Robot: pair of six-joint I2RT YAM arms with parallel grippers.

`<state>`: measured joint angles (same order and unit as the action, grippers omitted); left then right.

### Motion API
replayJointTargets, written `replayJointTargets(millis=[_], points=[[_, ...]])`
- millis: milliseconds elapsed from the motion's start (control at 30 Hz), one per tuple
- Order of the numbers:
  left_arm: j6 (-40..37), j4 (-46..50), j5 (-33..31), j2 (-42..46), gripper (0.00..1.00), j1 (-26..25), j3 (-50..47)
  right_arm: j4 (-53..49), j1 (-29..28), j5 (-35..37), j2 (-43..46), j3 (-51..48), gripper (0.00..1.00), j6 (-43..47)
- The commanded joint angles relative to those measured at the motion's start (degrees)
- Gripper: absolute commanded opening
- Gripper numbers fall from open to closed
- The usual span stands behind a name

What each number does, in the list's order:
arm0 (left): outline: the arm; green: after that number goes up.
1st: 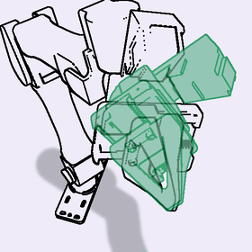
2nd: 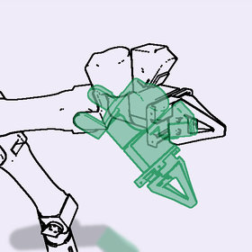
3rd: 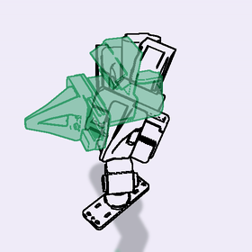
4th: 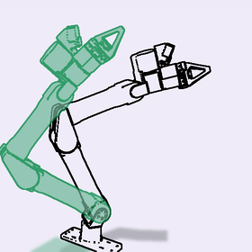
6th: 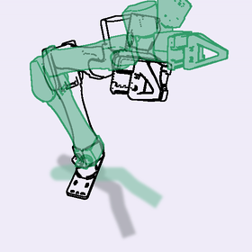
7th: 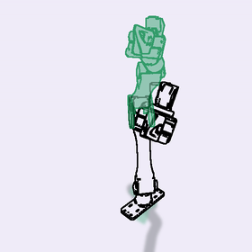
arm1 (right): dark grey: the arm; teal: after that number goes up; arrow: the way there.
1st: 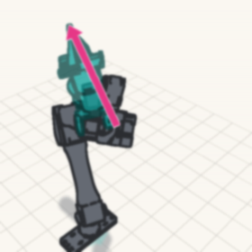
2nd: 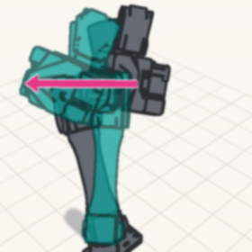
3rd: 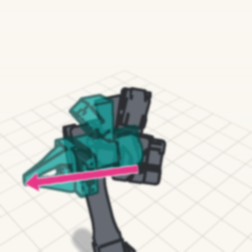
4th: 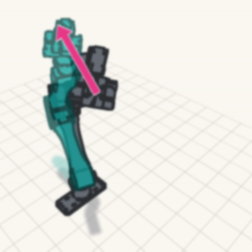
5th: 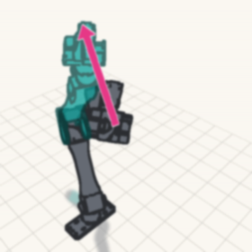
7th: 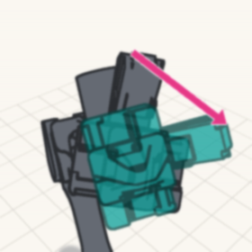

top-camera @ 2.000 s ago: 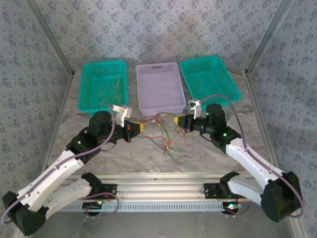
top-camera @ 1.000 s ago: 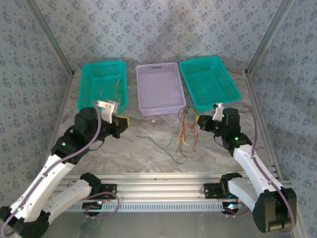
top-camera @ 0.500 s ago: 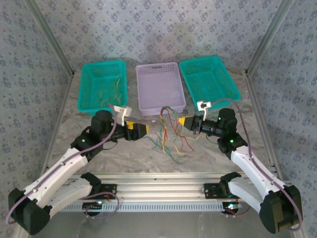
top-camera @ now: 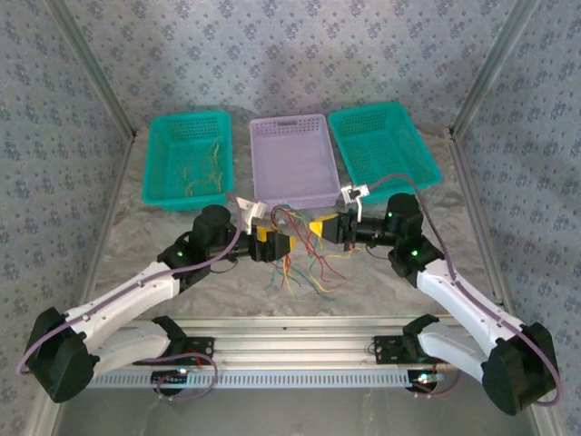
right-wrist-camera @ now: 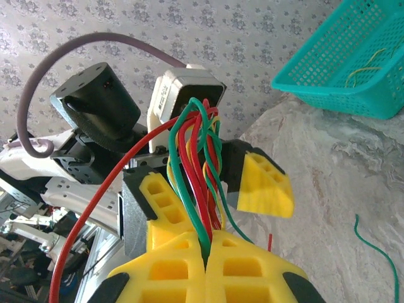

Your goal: Untangle the cables

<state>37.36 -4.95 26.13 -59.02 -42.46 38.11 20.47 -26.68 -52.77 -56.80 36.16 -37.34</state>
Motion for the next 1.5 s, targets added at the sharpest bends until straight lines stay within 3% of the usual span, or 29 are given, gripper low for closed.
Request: replayJointTargets(millis=[0, 67, 233, 367, 700, 1033, 1233, 1367, 1467], points=[[-1.18, -1.01, -0.74, 1.12, 0.71, -0.26, 0.16, 2.12, -0.24, -1.19, 0.01, 2.22, 0.00, -0.80], [-1.76, 0.42, -1.55, 1.67, 0.44, -0.24, 0.09, 2.03, -0.14, -0.79, 0.26, 2.17, 0.00, -1.19], [-3.37, 4.15, -3.76, 3.14, 0.01, -0.25, 0.51, 1.42, 1.25, 0.19, 1.02, 1.92, 0.00, -2.32], [-5.80, 8.86, -5.34, 4.59, 0.00, -0.24, 1.82, -0.77, 3.42, 2.59, 2.39, 1.54, 0.00, -2.82], [-14.67, 33.81, -14.48, 6.26, 0.00, -0.25, 11.28, -13.52, 13.93, 11.35, 2.83, -0.22, 0.00, -2.44], [-25.43, 56.17, -19.73, 2.68, 0.00, -0.25, 22.19, -23.97, 18.14, 20.38, 1.31, -0.04, 0.00, 0.29], [-27.73, 59.91, -25.38, 2.37, 0.00, -0.17, 22.36, -27.17, 24.65, 24.70, 3.20, -1.71, 0.00, -2.65], [-27.96, 60.74, -27.10, 3.34, 0.00, -0.01, 22.38, -32.43, 26.69, 29.66, 5.78, -0.78, 0.00, -1.18], [-27.55, 60.41, -26.82, 3.25, 0.00, -0.04, 21.97, -31.84, 27.13, 29.34, 6.59, -0.57, 0.00, -0.80]])
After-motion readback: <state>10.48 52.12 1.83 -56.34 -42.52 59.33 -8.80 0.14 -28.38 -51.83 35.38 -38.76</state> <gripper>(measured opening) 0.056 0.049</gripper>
